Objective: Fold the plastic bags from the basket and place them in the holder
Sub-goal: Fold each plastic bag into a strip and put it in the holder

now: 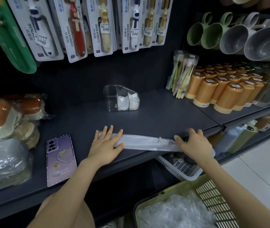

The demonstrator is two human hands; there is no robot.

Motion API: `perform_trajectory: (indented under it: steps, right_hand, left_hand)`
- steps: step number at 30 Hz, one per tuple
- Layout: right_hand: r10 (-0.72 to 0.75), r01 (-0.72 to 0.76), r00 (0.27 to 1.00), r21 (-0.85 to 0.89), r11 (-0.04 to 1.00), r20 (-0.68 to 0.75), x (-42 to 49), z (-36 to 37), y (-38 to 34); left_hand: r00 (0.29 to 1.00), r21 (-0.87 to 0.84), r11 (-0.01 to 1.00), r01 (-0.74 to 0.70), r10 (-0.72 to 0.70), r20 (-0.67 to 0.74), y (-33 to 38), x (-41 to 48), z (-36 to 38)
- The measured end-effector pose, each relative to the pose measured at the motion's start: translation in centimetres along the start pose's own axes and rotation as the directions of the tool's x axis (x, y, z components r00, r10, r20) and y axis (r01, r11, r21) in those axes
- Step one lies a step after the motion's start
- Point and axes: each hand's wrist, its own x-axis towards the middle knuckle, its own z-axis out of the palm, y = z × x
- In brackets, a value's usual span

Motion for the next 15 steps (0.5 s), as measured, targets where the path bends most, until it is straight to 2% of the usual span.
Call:
perform_trajectory:
  steps: [3,5,7,10,12,13,15]
  right_hand:
    - [0.039,-0.063,0.995,0.268,0.961,0.094,-2.2,0.7,0.7]
    - [0.054,-0.157,0.979,0.55,0.82,0.199,-3.6,1.2,0.3]
    - [0.031,-0.261,0.95,0.733,0.628,0.311,-4.7,1.2,-0.3]
    - [-0.001,-0.292,0.934,0.765,0.574,0.357,-5.7,0.6,-1.0]
    - [0.038,-0.348,0.924,0.797,0.494,0.38,-6.3,0.2,-1.2]
    - [0.059,-0.384,0.915,0.814,0.435,0.4,-6.7,0.0,-1.3]
    - [0.082,-0.439,0.895,0.833,0.338,0.439,-7.4,-0.4,-1.6]
  left_hand:
    - [0.999,-0.091,0.995,-0.051,0.051,-0.008,-0.8,0.6,-0.5]
    - [0.997,-0.144,0.987,-0.075,0.071,-0.035,-1.3,1.0,-0.6]
    - [0.994,-0.175,0.981,-0.088,0.074,-0.083,-1.6,1.2,-0.8]
    - [0.964,-0.223,0.969,-0.104,0.043,-0.263,-1.1,0.7,-1.2]
    - [0.881,-0.229,0.957,-0.181,0.054,-0.47,0.3,-0.6,-1.2]
    - [0.823,-0.207,0.947,-0.245,0.09,-0.56,1.3,-1.5,-1.0]
    - [0.756,-0.135,0.909,-0.394,0.238,-0.609,3.6,-3.4,0.0]
